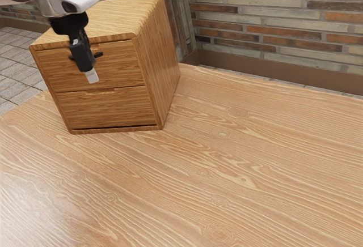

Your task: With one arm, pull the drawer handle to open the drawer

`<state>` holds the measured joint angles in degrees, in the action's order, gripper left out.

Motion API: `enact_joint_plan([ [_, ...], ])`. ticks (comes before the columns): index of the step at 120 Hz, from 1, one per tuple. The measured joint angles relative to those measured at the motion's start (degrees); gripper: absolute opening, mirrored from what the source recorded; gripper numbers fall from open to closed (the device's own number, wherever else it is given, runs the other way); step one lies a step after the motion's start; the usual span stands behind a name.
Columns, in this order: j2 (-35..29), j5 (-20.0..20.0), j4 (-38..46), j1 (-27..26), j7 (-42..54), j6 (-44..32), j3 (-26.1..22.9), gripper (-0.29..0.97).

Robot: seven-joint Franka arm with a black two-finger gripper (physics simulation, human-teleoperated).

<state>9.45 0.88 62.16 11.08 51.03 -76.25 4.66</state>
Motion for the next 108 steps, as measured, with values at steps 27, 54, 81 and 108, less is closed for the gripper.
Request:
enact_joint_plan([
  [27, -0.91, -0.67, 0.39, 0.58, 1.36, -0.75, 0.47, 0.68],
  [54, -10.49, -7.59, 10.63, -1.13, 2.71, -1.21, 0.58, 0.68],
  [81, -14.43, -16.09, 22.04, -0.17, 11.50, -12.88, 0.14, 0.68],
  [108, -11.36, -10.03, 20.39, 0.15, 18.59, -20.29, 1.52, 0.68],
])
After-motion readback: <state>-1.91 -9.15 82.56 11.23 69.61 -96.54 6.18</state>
